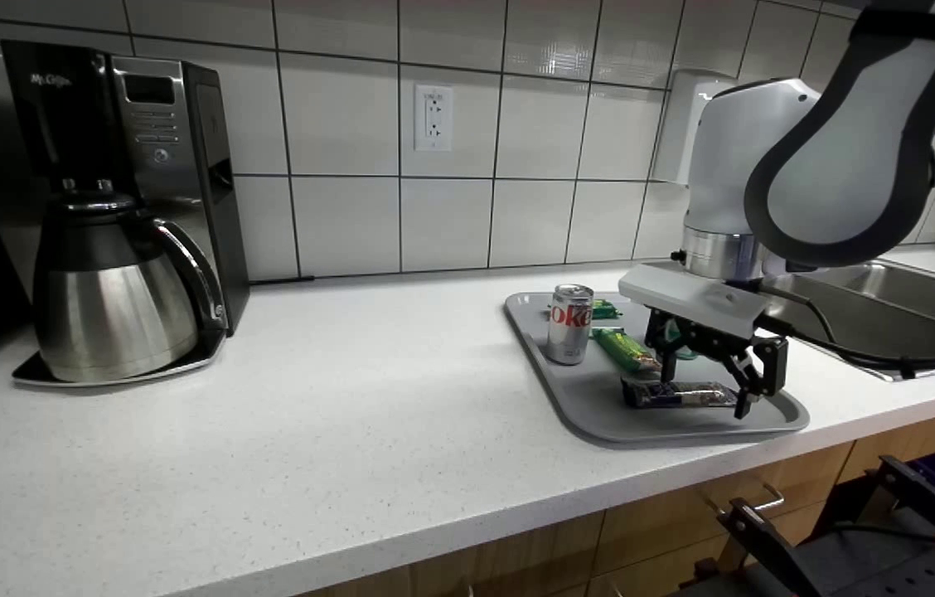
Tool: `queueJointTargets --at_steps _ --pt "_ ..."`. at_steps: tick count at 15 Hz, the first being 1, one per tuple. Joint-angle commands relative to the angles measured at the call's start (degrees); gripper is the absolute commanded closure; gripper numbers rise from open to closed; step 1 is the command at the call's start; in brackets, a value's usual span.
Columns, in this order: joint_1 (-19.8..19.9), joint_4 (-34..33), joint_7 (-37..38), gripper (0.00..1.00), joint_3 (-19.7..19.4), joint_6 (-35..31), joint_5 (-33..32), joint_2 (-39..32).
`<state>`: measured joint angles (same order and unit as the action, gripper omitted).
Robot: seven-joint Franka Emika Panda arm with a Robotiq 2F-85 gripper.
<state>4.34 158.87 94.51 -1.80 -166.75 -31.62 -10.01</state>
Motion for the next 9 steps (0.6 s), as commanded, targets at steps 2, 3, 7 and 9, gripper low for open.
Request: queueJointTargets --at_steps 2,3,7,9 --pt "-1.3 -0.5 3.0 0.00 -1.8 -1.7 -2.5 -1.1" --pt "-1.3 -0.5 3.1 0.00 -2.0 -2.1 -2.5 -1.2" --pt "-2.3 -0.8 3.7 0.00 -3.0 -3.2 -2.6 -1.9" --pt "-2.9 -0.9 4.0 0.00 -3.5 -3.6 -2.5 -2.2"
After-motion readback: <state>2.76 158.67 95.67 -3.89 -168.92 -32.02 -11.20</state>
